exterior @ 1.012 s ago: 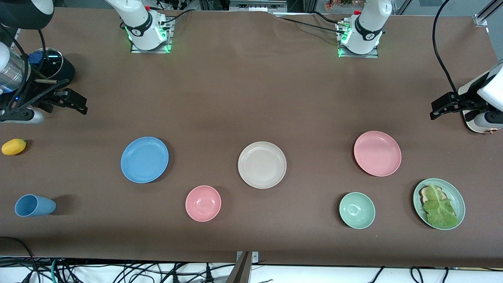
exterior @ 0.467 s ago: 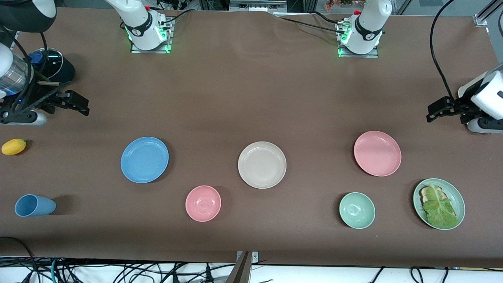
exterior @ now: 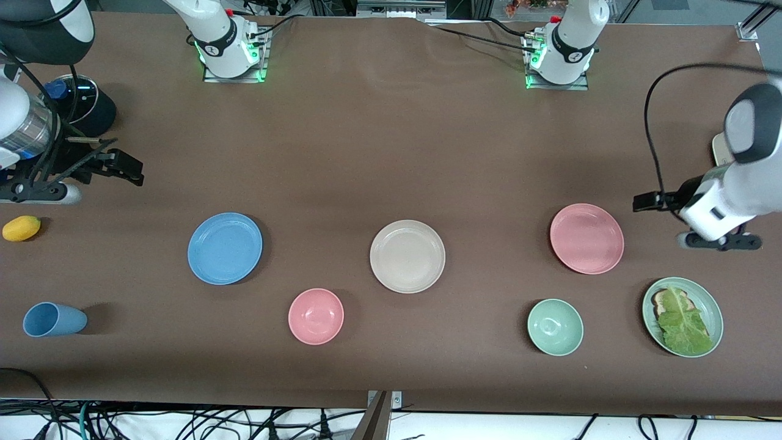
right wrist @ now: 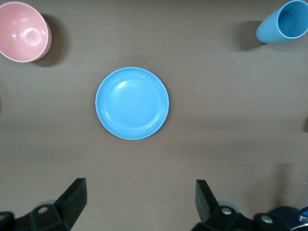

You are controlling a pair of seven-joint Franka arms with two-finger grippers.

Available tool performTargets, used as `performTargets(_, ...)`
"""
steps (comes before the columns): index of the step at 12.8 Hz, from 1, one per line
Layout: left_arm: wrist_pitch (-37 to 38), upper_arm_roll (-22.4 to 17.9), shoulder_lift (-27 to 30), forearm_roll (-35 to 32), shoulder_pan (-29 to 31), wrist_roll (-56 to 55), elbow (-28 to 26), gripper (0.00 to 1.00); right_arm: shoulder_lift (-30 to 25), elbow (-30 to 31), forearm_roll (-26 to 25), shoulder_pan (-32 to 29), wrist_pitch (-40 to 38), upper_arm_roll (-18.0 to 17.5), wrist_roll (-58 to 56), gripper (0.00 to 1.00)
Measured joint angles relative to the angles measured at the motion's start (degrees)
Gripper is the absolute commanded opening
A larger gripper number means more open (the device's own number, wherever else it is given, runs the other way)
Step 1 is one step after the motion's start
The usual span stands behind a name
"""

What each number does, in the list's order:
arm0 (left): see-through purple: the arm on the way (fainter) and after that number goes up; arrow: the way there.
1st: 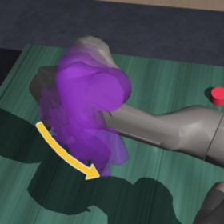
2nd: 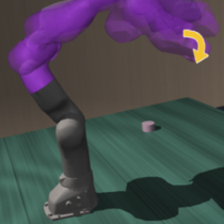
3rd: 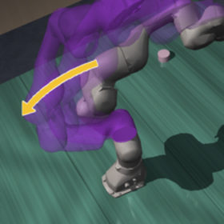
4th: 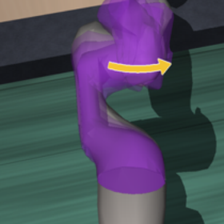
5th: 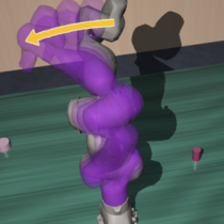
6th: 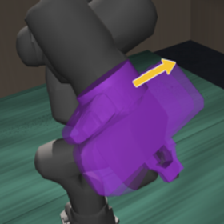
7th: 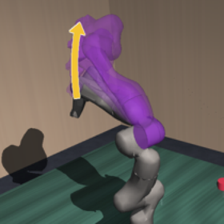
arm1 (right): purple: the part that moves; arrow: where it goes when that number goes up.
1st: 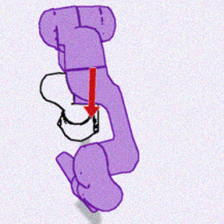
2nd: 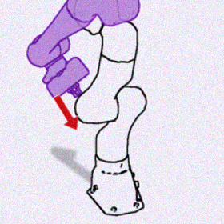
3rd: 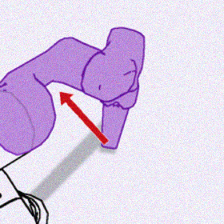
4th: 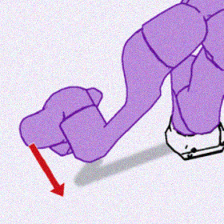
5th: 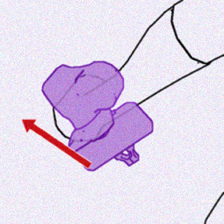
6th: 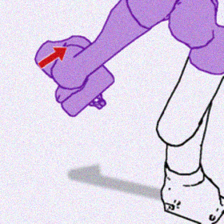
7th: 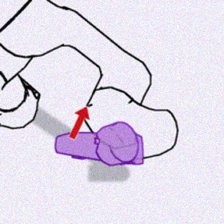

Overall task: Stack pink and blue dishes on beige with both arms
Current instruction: 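Reach the left gripper to the pink plate while the right gripper reaches the blue plate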

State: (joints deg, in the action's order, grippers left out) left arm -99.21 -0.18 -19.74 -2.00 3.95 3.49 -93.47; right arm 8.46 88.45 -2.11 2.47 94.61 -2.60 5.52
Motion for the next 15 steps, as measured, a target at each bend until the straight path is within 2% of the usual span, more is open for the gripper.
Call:
performTargets(3, -4.82, -0.08, -5.31, -0.29, 3.64, 0.34, -0.11, 1.0, 4.11, 0.69, 0.0, 0.01, 1.84, -0.09, -1.78, 1.0)
performTargets(6, -10.31, 0.04, -9.25, -0.29, 4.28, 0.4, -1.34, 1.0, 7.85, 5.13, 0.0, 0.0, 10.8, -0.09, -2.64, 1.0)
performTargets(9, -18.95, 0.18, -10.34, -0.29, 4.27, 0.4, -6.53, 1.0, 10.85, 10.17, -0.06, -0.1, 19.34, 0.0, -3.22, 1.0)
performTargets(12, -26.76, 0.17, -10.45, -0.29, 4.28, 0.4, -12.05, 1.0, 15.05, 11.62, -0.16, -1.14, 24.6, 0.36, -3.46, 1.0)
performTargets(15, -28.48, 0.11, -11.68, -0.29, 4.54, 0.4, -13.84, 0.97, 19.01, 14.68, -0.29, -3.24, 34.35, 0.47, -5.33, 1.0)
